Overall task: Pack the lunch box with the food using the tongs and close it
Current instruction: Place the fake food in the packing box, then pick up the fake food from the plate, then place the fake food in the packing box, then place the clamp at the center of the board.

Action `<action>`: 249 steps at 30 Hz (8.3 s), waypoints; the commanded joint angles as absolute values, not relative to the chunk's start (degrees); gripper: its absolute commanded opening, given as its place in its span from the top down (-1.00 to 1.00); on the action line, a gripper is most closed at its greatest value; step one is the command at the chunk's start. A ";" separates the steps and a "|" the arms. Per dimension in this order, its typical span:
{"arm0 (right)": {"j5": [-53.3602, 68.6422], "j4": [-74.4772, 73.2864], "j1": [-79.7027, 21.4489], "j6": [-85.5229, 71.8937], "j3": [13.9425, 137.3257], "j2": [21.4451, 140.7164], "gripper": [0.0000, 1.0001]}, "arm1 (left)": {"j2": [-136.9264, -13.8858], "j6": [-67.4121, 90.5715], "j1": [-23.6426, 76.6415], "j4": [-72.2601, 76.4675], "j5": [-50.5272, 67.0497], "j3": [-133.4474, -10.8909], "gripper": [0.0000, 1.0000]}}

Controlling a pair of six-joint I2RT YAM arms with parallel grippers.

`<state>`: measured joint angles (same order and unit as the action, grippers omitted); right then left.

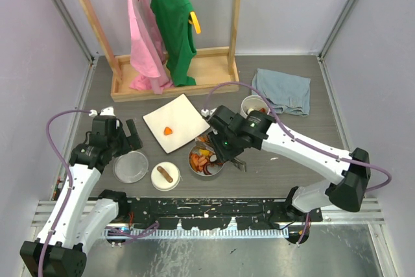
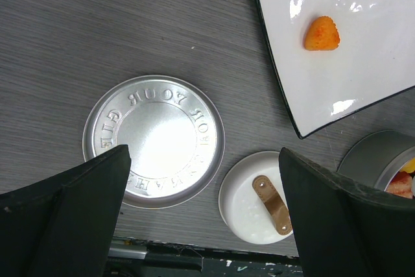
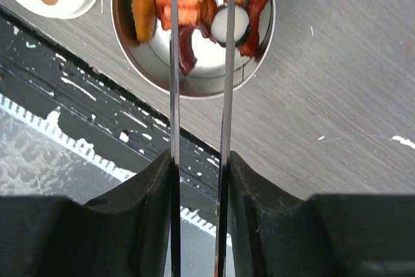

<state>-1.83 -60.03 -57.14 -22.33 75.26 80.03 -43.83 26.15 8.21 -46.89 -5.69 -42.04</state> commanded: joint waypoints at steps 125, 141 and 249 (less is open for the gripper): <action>-11.13 -54.49 -60.58 -16.78 106.74 115.12 0.25 | -43.16 25.75 7.99 -44.15 -5.47 -42.28 -0.96; -11.85 -53.09 -60.40 -20.22 97.12 102.58 0.25 | -43.09 25.78 8.00 -44.21 -5.37 -42.28 -0.96; -31.79 -51.94 -25.80 -45.00 47.95 44.03 -0.09 | -43.53 25.94 8.00 -44.32 -4.50 -42.27 -0.96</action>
<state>-35.75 -56.18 -29.08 -40.84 52.62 46.57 -44.01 26.15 8.21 -46.89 -5.08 -42.04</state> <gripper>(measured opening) 0.543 0.983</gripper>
